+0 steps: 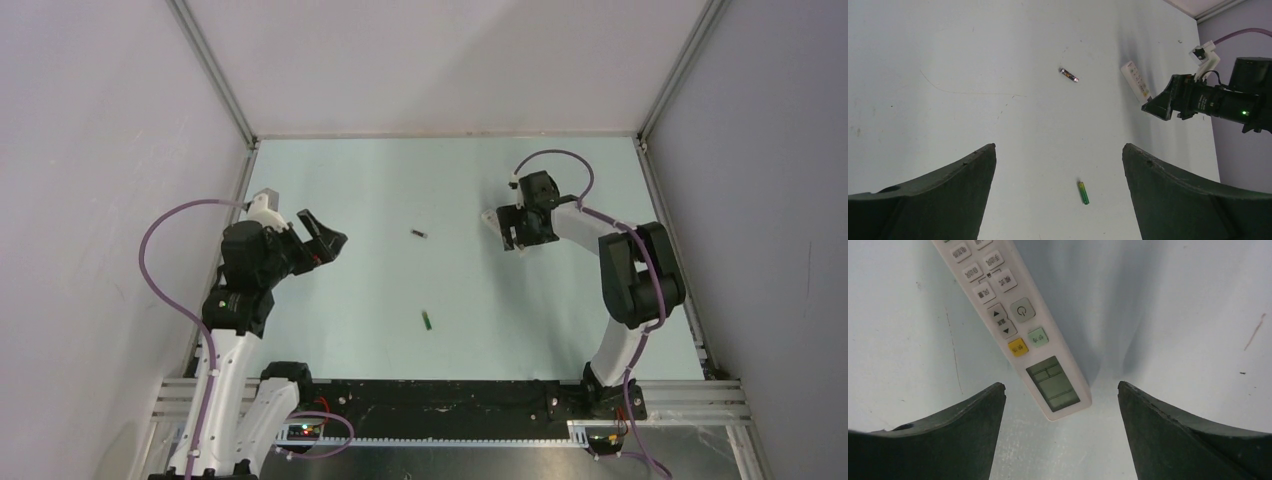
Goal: Load the batteries into the remote control
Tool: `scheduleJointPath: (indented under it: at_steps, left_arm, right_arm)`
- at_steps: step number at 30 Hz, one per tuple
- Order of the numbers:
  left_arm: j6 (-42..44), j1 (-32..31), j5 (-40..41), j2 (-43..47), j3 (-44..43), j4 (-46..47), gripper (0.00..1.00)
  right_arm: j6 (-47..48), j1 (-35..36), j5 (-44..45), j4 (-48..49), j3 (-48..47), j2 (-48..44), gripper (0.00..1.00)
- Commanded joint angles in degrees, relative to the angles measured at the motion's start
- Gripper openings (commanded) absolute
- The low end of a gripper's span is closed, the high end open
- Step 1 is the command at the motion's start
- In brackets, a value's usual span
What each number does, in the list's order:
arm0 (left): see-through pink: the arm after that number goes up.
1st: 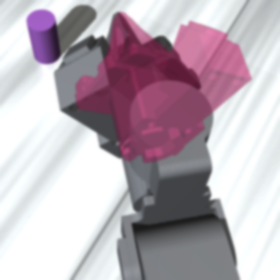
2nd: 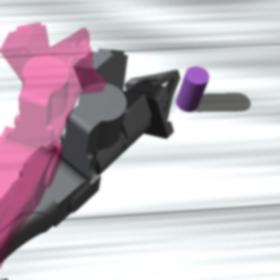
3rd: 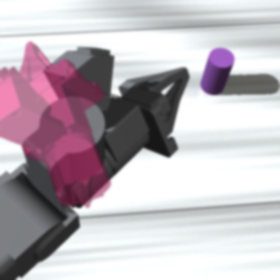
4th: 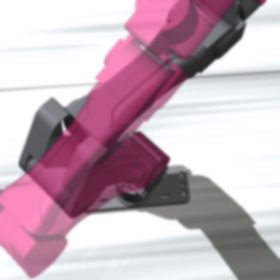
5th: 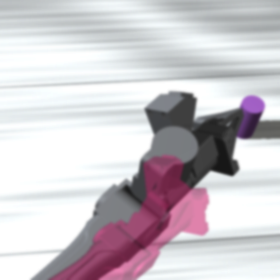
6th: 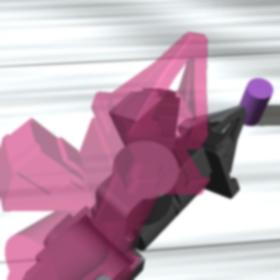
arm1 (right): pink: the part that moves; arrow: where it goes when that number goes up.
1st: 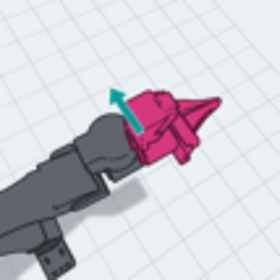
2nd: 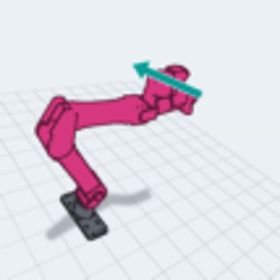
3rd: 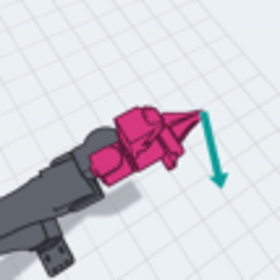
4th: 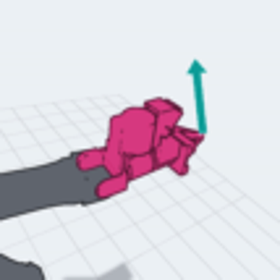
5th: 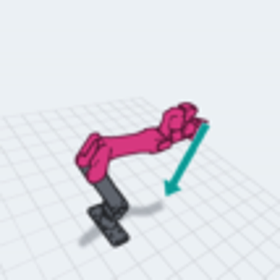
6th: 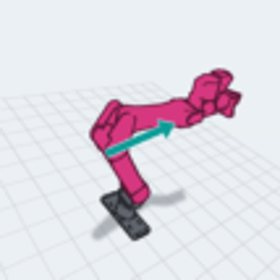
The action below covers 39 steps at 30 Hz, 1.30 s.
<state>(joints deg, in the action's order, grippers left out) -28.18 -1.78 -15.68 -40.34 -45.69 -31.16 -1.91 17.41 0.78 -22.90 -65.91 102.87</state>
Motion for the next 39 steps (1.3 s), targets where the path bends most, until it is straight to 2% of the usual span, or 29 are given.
scheduleJointPath:
  at_steps: [1, 18, 20, 24, 26, 29, 30, 32, 35, 39]
  left_arm:
    - [0.5, 0.2, -1.9, 0.1, -0.5, 2.0, 0.98]
    - [4.4, 0.2, -2.7, -2.8, -2.0, 1.9, 0.98]
    - [4.5, 0.2, -3.1, -3.1, -2.2, 1.9, 0.98]
    - [5.0, 0.2, -3.8, -3.7, -2.7, 1.9, 0.98]
    - [5.2, 0.2, -4.1, -3.8, -2.7, 1.9, 0.98]
    - [5.7, 0.2, -4.5, -4.0, -2.7, 1.9, 0.99]
    - [6.0, 0.2, -4.6, -4.1, -2.8, 1.9, 0.98]
    - [7.8, 0.2, -7.0, -4.4, -3.2, 2.0, 0.98]
    - [11.5, -0.2, -13.9, -3.7, -4.8, 2.1, 0.98]
    - [13.7, -0.9, -15.8, -1.4, -6.3, 3.5, 0.98]
  right_arm:
    - [1.4, 0.9, 0.7, -0.1, -2.7, 1.6, 0.86]
    - [1.7, 1.4, -0.1, -3.6, -6.1, 5.4, 0.49]
    - [1.7, 1.6, -1.6, -3.8, -6.4, 5.6, 0.49]
    - [2.4, 2.2, -1.6, -4.5, -7.2, 6.6, 0.62]
    - [3.2, 2.5, -1.4, -4.8, -7.4, 7.1, 0.62]
    - [3.3, 2.8, -1.2, -5.1, -7.7, 7.4, 0.53]
    - [3.4, 3.0, -1.2, -5.0, -7.7, 7.3, 0.45]
    - [3.3, 4.0, -1.4, -5.3, -8.1, 6.8, 0.37]
    - [2.7, 6.1, -3.9, -5.9, -8.7, 5.1, 0.33]
    - [-1.8, 10.2, -9.3, -6.3, -9.6, 0.8, 0.32]
